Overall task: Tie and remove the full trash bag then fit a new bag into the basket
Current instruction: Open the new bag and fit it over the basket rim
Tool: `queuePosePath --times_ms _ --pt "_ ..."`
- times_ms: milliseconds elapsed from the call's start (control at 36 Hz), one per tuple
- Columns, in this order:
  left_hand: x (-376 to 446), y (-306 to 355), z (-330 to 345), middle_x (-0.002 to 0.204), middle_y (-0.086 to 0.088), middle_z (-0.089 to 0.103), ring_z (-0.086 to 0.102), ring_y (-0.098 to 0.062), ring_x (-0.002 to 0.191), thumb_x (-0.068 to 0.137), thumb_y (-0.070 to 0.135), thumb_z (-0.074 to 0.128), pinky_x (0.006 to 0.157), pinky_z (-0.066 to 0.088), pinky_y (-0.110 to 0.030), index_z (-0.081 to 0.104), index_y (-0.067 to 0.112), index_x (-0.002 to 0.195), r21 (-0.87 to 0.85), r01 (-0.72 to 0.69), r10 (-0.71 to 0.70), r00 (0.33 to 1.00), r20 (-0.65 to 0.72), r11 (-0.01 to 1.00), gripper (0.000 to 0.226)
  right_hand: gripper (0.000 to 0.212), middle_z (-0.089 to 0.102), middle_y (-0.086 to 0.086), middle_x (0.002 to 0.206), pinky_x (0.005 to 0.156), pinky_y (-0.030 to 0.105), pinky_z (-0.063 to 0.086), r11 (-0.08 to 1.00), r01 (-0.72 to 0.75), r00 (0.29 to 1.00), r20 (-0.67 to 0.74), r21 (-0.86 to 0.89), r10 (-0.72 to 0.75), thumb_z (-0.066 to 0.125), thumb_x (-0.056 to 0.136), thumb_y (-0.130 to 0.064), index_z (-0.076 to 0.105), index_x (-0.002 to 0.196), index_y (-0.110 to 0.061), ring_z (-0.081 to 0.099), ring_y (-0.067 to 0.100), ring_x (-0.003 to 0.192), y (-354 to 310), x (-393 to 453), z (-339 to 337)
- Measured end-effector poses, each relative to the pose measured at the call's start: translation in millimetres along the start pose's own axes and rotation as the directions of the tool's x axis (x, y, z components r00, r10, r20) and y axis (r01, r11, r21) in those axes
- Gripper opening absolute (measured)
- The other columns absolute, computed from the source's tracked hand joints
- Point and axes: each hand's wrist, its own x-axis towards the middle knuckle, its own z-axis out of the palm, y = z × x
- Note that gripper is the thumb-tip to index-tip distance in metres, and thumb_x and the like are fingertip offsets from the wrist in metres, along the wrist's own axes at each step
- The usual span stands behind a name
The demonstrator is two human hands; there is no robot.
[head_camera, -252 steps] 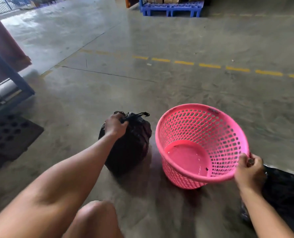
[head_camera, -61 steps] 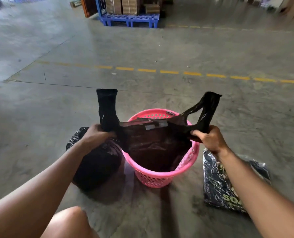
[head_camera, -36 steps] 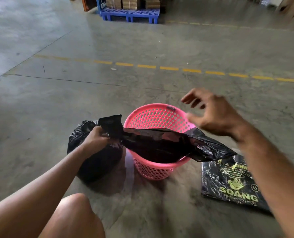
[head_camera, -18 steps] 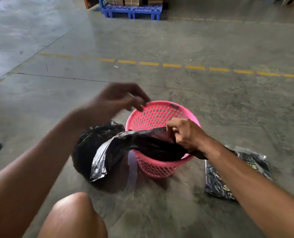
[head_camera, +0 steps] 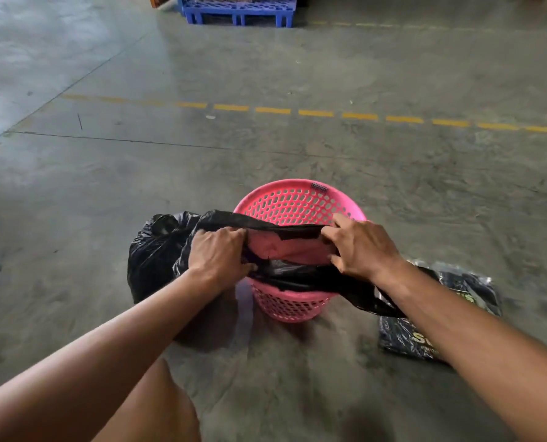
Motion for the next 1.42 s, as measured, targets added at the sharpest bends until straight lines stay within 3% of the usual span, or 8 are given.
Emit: queuePosePath --times_ms 278,500,694,889,1028,1194,1333,1417 --pt "-27.2 6.4 -18.8 0.108 0.002 0.075 0.074 -0.024 0.099 0.041 0.096 0.064 0.082 0.05 -0.036 0.064 0.024 0.108 0.202 -0.108 0.068 0.978 0.195 0.973 0.098 0.111 0.037 0.014 0.143 0.093 0.046 0.044 0.972 -0.151 0.98 0.104 -0.178 0.171 0.074 0.037 -0.084 0.047 0.127 -0.026 0.049 0.035 0.121 4.2 -13.7 -2.3" --pt "-35.5 20.7 -32.9 0.123 0.004 0.061 0.063 -0.023 0.113 0.068 0.061 0.072 0.088 0.055 -0.04 0.052 0.032 0.137 -0.063 -0.406 0.402 0.913 -0.069 0.912 0.077 0.074 0.045 0.009 0.133 0.093 0.046 0.049 0.995 -0.06 0.998 -0.021 -0.074 0.059 0.079 0.059 -0.064 0.058 0.116 -0.022 0.056 0.032 0.117 -5.3 -19.4 0.2" --pt "-18.5 -8.5 0.4 0.14 -0.004 0.041 0.042 -0.029 0.132 0.053 0.072 0.076 0.104 0.045 -0.049 0.034 0.035 0.147 0.035 -0.242 0.239 0.968 0.076 0.97 0.11 0.089 0.039 0.017 0.144 0.086 0.046 0.044 0.976 -0.166 0.985 0.024 -0.141 0.171 0.072 0.04 -0.079 0.061 0.11 -0.026 0.054 0.038 0.108 5.4 -40.3 33.9" --pt "-19.2 -31.4 33.8 0.145 -0.007 0.035 0.036 -0.033 0.132 0.055 0.068 0.072 0.099 0.048 -0.055 0.04 0.034 0.148 -0.095 -0.154 0.155 0.988 0.004 0.984 0.104 0.068 0.033 0.015 0.147 0.082 0.049 0.058 0.998 -0.054 0.998 0.045 0.009 0.054 0.08 0.059 -0.052 0.058 0.117 -0.022 0.062 0.038 0.105 41.1 -45.7 56.8" --pt "-19.8 -49.6 45.5 0.153 -0.012 0.027 0.027 -0.043 0.138 0.053 0.064 0.077 0.111 0.037 -0.059 0.051 0.041 0.138 -0.219 -0.12 0.089 0.985 -0.146 0.968 0.092 0.077 0.027 -0.004 0.154 0.087 0.041 0.057 0.958 0.022 0.99 0.125 0.286 -0.06 0.078 0.068 -0.038 0.052 0.139 -0.041 0.065 0.027 0.105 71.9 -46.8 62.5" --pt "-1.9 -80.2 58.1 0.129 -0.002 0.055 0.061 -0.025 0.117 0.071 0.034 0.077 0.106 0.045 -0.033 0.058 0.038 0.135 -0.542 -0.089 0.081 0.996 -0.038 0.835 0.066 0.051 0.061 -0.004 0.126 0.107 0.023 0.041 0.733 -0.083 0.996 0.082 0.675 0.037 0.086 0.072 -0.013 0.076 0.112 -0.042 0.061 0.01 0.115 105.4 -42.0 70.7" --pt "7.6 -87.6 70.6 0.116 0.004 0.069 0.068 -0.019 0.106 0.067 0.031 0.068 0.099 0.051 -0.035 0.07 0.036 0.122 -0.615 0.007 -0.039 0.998 -0.039 0.788 0.055 0.042 0.08 0.006 0.097 0.08 0.011 0.054 0.48 -0.277 0.953 0.173 0.833 0.249 0.069 0.081 0.013 0.08 0.089 -0.027 0.073 0.006 0.083 126.3 -39.8 86.1" --pt "10.1 -87.1 80.5 0.12 0.006 0.071 0.068 -0.018 0.111 0.065 0.019 0.069 0.101 0.051 -0.033 0.068 0.038 0.125 -0.642 0.05 -0.075 0.997 -0.012 0.765 0.063 0.06 0.08 -0.004 0.084 0.075 0.011 0.054 0.459 -0.355 0.905 0.176 0.815 0.386 0.068 0.079 0.016 0.079 0.072 -0.043 0.068 0.0 0.071 141.6 -36.9 113.0"
